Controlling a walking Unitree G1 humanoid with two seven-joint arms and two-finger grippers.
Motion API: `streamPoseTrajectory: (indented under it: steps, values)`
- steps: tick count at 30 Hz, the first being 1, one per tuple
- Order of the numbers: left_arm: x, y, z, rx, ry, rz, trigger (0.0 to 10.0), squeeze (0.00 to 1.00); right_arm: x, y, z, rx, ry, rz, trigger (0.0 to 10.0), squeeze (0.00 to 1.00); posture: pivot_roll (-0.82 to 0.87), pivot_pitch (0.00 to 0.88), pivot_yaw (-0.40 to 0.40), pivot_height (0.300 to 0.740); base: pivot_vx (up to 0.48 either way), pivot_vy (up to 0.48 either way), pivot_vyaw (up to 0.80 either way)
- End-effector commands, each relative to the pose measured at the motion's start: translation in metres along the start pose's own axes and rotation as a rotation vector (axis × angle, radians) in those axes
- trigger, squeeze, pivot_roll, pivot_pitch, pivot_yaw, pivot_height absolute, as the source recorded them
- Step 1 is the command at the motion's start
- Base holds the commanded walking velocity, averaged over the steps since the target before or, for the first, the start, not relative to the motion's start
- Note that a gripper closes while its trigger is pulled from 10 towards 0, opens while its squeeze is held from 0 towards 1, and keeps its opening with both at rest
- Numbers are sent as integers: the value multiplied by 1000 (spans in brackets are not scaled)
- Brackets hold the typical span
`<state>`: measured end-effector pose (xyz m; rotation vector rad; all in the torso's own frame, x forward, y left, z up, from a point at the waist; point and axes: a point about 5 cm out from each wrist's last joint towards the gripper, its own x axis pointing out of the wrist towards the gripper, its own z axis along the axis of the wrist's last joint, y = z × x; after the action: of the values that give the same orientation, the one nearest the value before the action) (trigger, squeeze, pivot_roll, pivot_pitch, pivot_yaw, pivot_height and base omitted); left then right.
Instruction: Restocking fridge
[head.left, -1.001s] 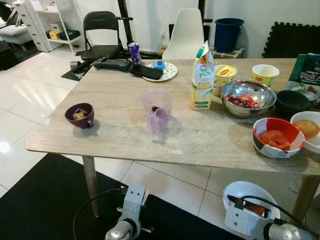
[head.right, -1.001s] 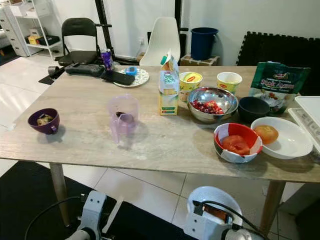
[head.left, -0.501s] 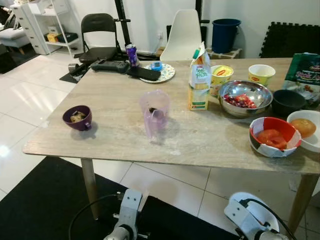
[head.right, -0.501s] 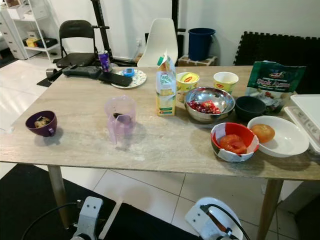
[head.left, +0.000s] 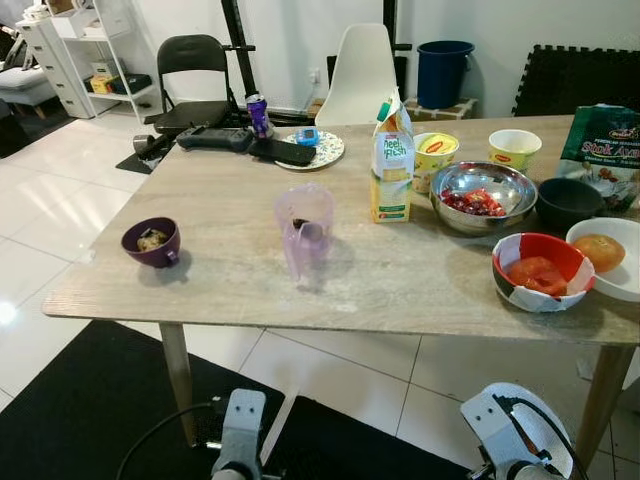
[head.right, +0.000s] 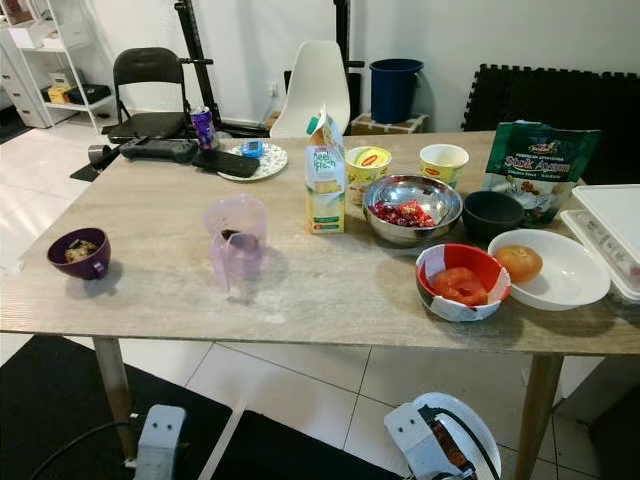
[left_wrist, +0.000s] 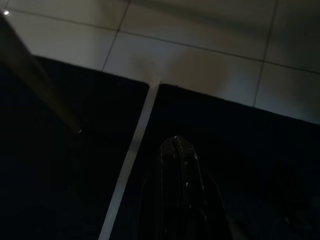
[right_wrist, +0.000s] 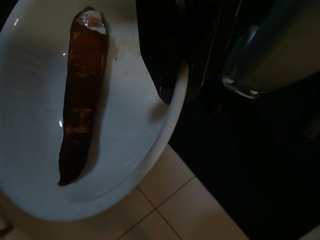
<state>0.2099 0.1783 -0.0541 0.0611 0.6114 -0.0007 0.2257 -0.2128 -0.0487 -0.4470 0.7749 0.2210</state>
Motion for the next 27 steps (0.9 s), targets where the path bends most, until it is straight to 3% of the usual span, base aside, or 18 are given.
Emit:
streamPoseTrajectory:
  steps: [1,2,3,4,5,6,7,8,13,16,20,23,27]
  values:
    - [-4,7,-8,-9,16,31,10000,0,1,1,1,49,-20,-26,0,0,-48,64,69,740,0,0,0]
    - [-4,7,-8,-18,12,40,10000,0,1,0,3,122,-41,-48,1137,0,-48,64,69,740,0,0,0]
    - [-4,7,-8,-18,12,40,10000,0,1,0,3,122,-41,-48,1137,0,-48,64,69,740,0,0,0]
    - [-5,8,-9,-34,8,45,10000,0,1,-1,5,207,-64,-64,4627,0,-46,60,70,740,0,0,0]
    - [-5,8,-9,-45,6,48,10000,0,1,-1,6,265,-80,-75,4627,0,-46,60,70,740,0,0,0]
    - [-5,8,-9,-45,6,48,10000,0,1,-1,6,265,-80,-75,4627,0,-46,60,70,740,0,0,0]
    - [-5,8,-10,-76,-3,36,10000,0,1,-1,7,304,-104,-80,10000,0,-46,57,69,740,0,0,0]
    - [-7,8,-10,-114,-19,24,10000,0,0,-1,8,321,-136,-83,10000,0,-48,53,68,740,0,0,0]
    - [-8,8,-7,-120,-55,28,10000,0,-2,-4,5,429,-160,-117,10000,0,-47,46,68,740,0,0,0]
    - [-8,8,-7,-107,-60,34,10000,0,-2,-4,9,423,-188,-108,10000,0,-47,44,68,740,0,0,0]
    - [-7,7,-7,-99,-49,28,10000,0,-1,-1,10,346,-178,-83,10000,0,-48,41,71,740,0,0,0]
    - [-4,6,-10,-42,12,-3,10000,0,1,0,9,226,-145,-82,10000,0,-41,33,61,740,0,0,0]
    - [-4,3,-14,-25,57,-36,10000,0,2,-4,14,151,-145,-90,10000,0,-50,32,57,740,0,0,0]
